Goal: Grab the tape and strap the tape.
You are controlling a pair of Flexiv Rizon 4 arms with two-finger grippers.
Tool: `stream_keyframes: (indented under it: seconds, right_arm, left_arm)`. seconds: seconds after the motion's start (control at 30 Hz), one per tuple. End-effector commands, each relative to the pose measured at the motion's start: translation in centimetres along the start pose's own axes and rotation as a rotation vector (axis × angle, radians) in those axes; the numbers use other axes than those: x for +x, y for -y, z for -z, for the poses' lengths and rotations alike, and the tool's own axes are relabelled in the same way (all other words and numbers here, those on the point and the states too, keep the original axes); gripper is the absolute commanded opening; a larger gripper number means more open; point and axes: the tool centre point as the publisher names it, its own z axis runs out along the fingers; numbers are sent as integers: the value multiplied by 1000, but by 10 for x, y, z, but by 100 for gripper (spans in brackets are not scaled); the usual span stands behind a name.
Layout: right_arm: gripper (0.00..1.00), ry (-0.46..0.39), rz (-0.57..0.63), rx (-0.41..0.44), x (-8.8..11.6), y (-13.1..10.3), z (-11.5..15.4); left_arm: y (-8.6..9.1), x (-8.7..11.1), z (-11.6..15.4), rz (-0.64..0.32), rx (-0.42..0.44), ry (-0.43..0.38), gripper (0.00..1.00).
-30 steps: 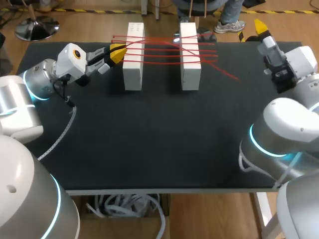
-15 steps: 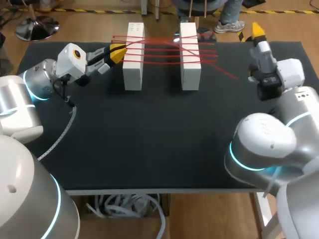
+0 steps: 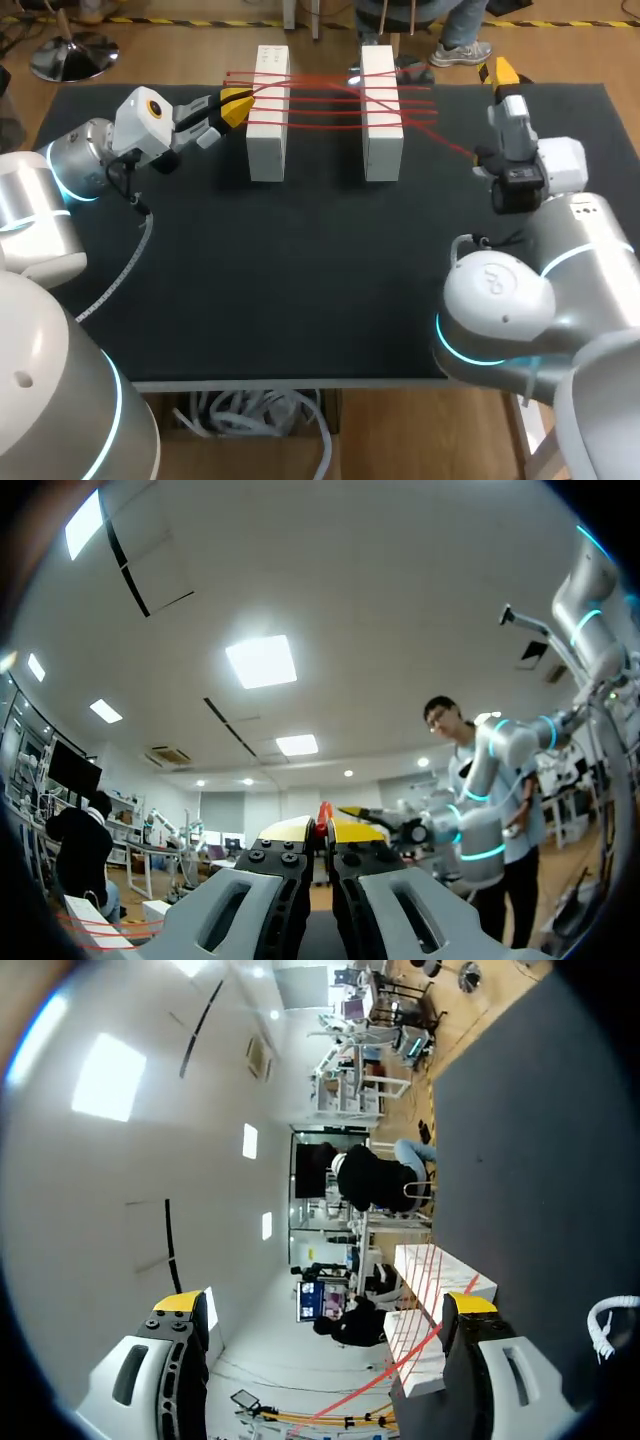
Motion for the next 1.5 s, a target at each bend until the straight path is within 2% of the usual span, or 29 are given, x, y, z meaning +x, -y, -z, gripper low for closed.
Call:
stream_keyframes:
  seconds: [0.03, 0.37, 0.53, 0.73, 1.03, 1.07, 1.17, 1.27, 1.5]
  right_arm:
    - [100, -12, -32, -47, -6, 11, 5]
    - [100, 15, -111, -44, -18, 26, 3]
    - [100, 25, -115, -30, -25, 31, -9]
    - [100, 19, -129, -13, -23, 36, -20]
    - [100, -2, -160, 6, -20, 43, -20]
    - [92, -4, -164, 3, -20, 44, -21]
    - [56, -5, -172, -5, -20, 44, -21]
    - [65, -7, -176, -10, -18, 43, -22]
    - [67, -13, -189, -29, -15, 41, -21]
  left_arm:
    - [0, 1, -1, -2, -2, 4, 0]
    - [0, 1, -1, -2, -2, 4, 0]
    - [0, 1, -1, -2, -2, 4, 0]
    - [0, 1, -1, -2, -2, 4, 0]
    - [0, 1, -1, -2, -2, 4, 0]
    - [0, 1, -1, -2, -2, 4, 0]
    - [0, 1, -1, -2, -2, 4, 0]
    - [0, 1, -1, -2, -2, 4, 0]
    - [0, 1, -1, -2, -2, 4, 0]
